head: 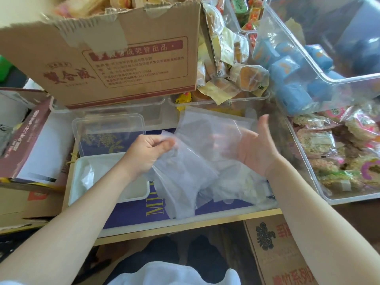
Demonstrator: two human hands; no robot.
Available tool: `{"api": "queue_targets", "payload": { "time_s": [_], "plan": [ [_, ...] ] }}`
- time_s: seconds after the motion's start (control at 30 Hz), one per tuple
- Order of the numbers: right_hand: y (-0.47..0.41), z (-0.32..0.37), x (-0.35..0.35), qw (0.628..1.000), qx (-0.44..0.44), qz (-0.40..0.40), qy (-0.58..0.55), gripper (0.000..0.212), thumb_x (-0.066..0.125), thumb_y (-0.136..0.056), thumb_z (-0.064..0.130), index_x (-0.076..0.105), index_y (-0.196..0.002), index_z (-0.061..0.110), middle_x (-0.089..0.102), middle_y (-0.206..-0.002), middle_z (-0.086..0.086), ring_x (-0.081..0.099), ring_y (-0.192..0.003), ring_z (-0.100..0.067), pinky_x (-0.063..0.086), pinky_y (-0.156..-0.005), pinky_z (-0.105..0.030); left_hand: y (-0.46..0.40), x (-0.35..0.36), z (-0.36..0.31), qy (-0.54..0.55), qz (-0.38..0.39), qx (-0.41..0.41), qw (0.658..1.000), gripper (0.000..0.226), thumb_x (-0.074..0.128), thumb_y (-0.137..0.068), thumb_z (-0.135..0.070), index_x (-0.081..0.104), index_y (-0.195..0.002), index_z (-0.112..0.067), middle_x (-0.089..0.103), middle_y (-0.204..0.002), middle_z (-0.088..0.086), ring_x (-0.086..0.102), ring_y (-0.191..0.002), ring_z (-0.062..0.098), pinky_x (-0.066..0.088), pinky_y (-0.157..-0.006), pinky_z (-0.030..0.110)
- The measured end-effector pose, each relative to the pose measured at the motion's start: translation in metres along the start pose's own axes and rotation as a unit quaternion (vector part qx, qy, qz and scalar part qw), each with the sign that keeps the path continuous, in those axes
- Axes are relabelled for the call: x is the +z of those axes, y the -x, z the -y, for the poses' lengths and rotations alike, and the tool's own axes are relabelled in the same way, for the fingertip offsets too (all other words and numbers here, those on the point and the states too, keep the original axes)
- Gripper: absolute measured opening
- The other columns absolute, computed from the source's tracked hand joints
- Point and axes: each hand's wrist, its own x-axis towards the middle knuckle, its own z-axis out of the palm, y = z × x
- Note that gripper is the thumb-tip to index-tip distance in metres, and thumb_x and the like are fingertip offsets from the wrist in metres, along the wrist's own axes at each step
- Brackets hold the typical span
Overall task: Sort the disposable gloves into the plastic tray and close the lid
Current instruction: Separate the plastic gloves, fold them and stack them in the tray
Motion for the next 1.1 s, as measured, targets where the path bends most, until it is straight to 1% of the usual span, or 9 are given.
{"api": "queue_targets", "payload": {
  "time_s": [0.13, 0.33, 0.43, 0.57, 0.63, 0.73, 0.8, 0.9, 1.1],
  "plan": [
    [-0.016, -0.017, 0.016, 0.963, -0.059, -0.148, 0.217, 0.016, 0.069, -0.08, 0.029, 0.065, -0.085, 0.015, 0.068, -0.089, -0.009, 0.061, -0.081, -0.024, 0.049, -0.07, -0.031, -0.003, -0.006, 0.002, 0.012, -0.02, -0.019, 1.0, 0.021, 0.062, -0.078, -0.032, 0.073, -0.084, -0.015, 0.074, -0.08, -0.007, 0.066, -0.079, 0.007, 0.048, -0.087, 0.03],
    [-0.018, -0.015, 0.019, 0.945, -0.078, -0.26, 0.183, 0.021, 0.068, -0.085, 0.017, 0.061, -0.066, 0.012, 0.067, -0.059, 0.002, 0.06, -0.057, -0.011, 0.046, -0.059, -0.021, -0.012, -0.012, 0.009, 0.014, -0.103, -0.05, 0.993, 0.023, 0.058, -0.091, -0.02, 0.075, -0.075, -0.023, 0.072, -0.077, -0.011, 0.063, -0.082, 0.008, 0.045, -0.089, 0.032],
    [-0.009, -0.007, 0.013, 0.942, -0.072, -0.304, 0.121, 0.022, 0.058, -0.093, 0.019, 0.062, -0.073, 0.012, 0.068, -0.06, 0.001, 0.064, -0.058, -0.014, 0.043, -0.046, -0.018, -0.022, -0.017, 0.008, -0.002, -0.241, -0.071, 0.968, 0.032, 0.061, -0.087, -0.031, 0.071, -0.056, -0.029, 0.064, -0.074, -0.005, 0.055, -0.074, 0.011, 0.041, -0.075, 0.029],
    [0.007, 0.009, 0.01, 0.942, -0.061, -0.322, 0.069, 0.033, 0.04, -0.1, 0.018, 0.066, -0.082, 0.007, 0.071, -0.076, -0.008, 0.067, -0.064, -0.018, 0.051, -0.05, -0.021, -0.031, -0.019, -0.008, 0.049, -0.345, -0.054, 0.936, 0.03, 0.059, -0.079, -0.038, 0.05, -0.06, -0.016, 0.034, -0.061, 0.006, 0.03, -0.06, 0.017, 0.024, -0.055, 0.031],
    [0.013, 0.015, 0.012, 0.934, -0.077, -0.335, 0.097, 0.035, 0.037, -0.1, 0.018, 0.065, -0.083, 0.007, 0.067, -0.086, -0.014, 0.065, -0.066, -0.021, 0.053, -0.053, -0.024, -0.036, -0.013, -0.016, 0.062, -0.345, -0.033, 0.936, 0.037, 0.058, -0.085, -0.031, 0.038, -0.057, -0.018, 0.028, -0.057, 0.001, 0.025, -0.056, 0.016, 0.021, -0.053, 0.031],
    [0.018, 0.017, 0.025, 0.896, -0.134, -0.366, 0.215, 0.036, 0.036, -0.1, 0.021, 0.064, -0.079, 0.011, 0.065, -0.089, -0.011, 0.062, -0.062, -0.017, 0.05, -0.05, -0.023, -0.036, 0.003, -0.023, 0.047, -0.313, -0.001, 0.949, 0.032, 0.057, -0.09, -0.031, 0.047, -0.064, -0.015, 0.034, -0.061, 0.003, 0.03, -0.058, 0.012, 0.027, -0.054, 0.027],
    [0.02, 0.011, 0.044, 0.872, -0.178, -0.367, 0.271, 0.042, 0.036, -0.1, 0.023, 0.062, -0.072, 0.005, 0.065, -0.079, -0.011, 0.061, -0.058, -0.015, 0.053, -0.051, -0.027, -0.032, 0.018, -0.022, 0.013, -0.265, 0.027, 0.964, 0.03, 0.055, -0.091, -0.034, 0.053, -0.07, -0.012, 0.041, -0.066, 0.004, 0.035, -0.062, 0.01, 0.03, -0.057, 0.025],
    [0.014, -0.004, 0.066, 0.827, -0.235, -0.357, 0.365, 0.051, 0.035, -0.097, 0.03, 0.052, -0.066, -0.007, 0.058, -0.063, -0.024, 0.056, -0.059, -0.036, 0.052, -0.058, -0.045, -0.024, 0.041, -0.021, -0.058, -0.22, 0.06, 0.972, 0.05, 0.053, -0.094, -0.031, 0.047, -0.058, 0.003, 0.031, -0.059, 0.004, 0.025, -0.055, 0.007, 0.022, -0.052, 0.028],
    [-0.002, -0.035, 0.089, 0.836, -0.235, -0.297, 0.397, 0.045, 0.038, -0.093, 0.033, 0.048, -0.067, -0.002, 0.054, -0.06, -0.016, 0.055, -0.06, -0.039, 0.048, -0.058, -0.051, -0.013, 0.063, -0.021, -0.027, -0.144, 0.037, 0.989, 0.03, 0.05, -0.096, -0.03, 0.057, -0.069, -0.017, 0.046, -0.066, 0.001, 0.037, -0.06, 0.006, 0.032, -0.053, 0.018]
  ]
}}
